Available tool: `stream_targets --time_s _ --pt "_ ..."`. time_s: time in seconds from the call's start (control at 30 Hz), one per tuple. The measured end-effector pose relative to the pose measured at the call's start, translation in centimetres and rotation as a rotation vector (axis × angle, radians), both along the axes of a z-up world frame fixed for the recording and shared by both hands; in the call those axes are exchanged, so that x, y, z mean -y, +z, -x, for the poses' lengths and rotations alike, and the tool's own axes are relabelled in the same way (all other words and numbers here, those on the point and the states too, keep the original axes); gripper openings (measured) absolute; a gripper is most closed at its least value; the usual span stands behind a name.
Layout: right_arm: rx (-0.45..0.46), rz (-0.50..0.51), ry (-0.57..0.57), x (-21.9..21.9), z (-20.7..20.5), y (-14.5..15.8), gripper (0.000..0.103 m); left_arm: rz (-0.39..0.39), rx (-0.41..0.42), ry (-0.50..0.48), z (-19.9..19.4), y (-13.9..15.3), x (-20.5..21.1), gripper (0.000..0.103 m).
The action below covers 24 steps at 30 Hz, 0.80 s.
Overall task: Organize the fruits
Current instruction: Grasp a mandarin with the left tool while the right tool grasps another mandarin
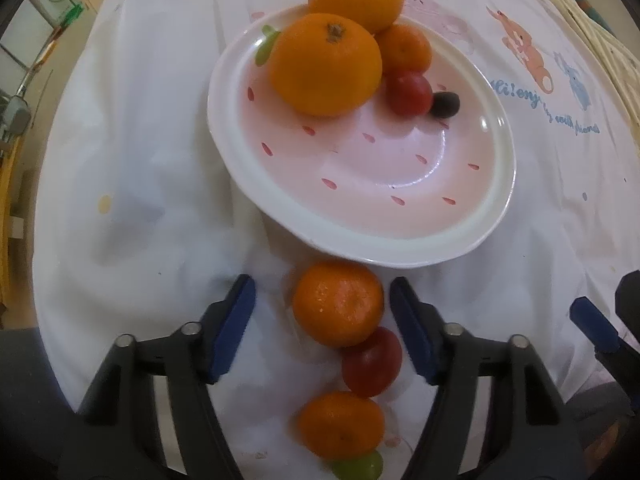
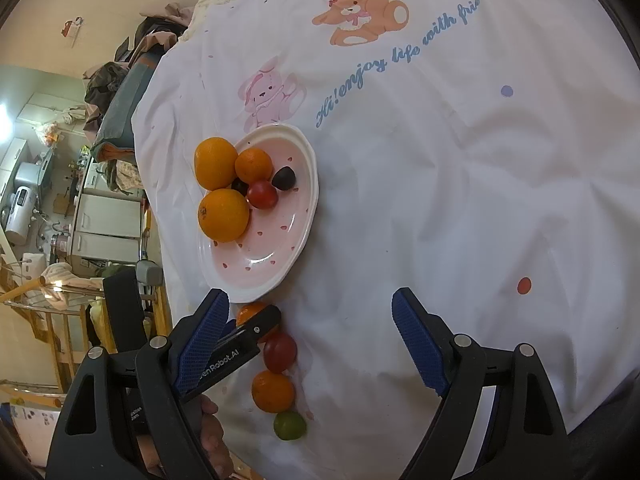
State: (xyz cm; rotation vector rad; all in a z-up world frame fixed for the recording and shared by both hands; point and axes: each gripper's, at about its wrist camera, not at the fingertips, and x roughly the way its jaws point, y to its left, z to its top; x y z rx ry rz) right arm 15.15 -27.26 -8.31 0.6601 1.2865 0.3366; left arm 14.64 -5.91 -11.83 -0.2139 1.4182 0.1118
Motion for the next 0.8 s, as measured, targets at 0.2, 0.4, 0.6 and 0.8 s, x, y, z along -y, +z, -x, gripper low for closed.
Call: stream_targets --time_s 0.2,0.4,0.6,0.8 --pt "0.003 0.01 -0.002 -0.1 0.0 0.1 0.086 0.002 0.024 -0.058 0.1 1.1 1.2 0.039" --pt "0.008 0.021 0.003 -0.3 -0.1 0.2 0.086 0.019 0.046 -0.054 1.0 2.9 0.4 0.038" --pt "0.008 0.047 0.011 -0.7 -0.1 0.1 0.086 0.039 0.117 -0.046 1.9 6.5 -2.7 0.038" --pt "0.003 0.09 0.031 -1.1 0.2 -0.2 0.086 0.035 0.159 -0.057 1.8 9.3 -5.1 0.038"
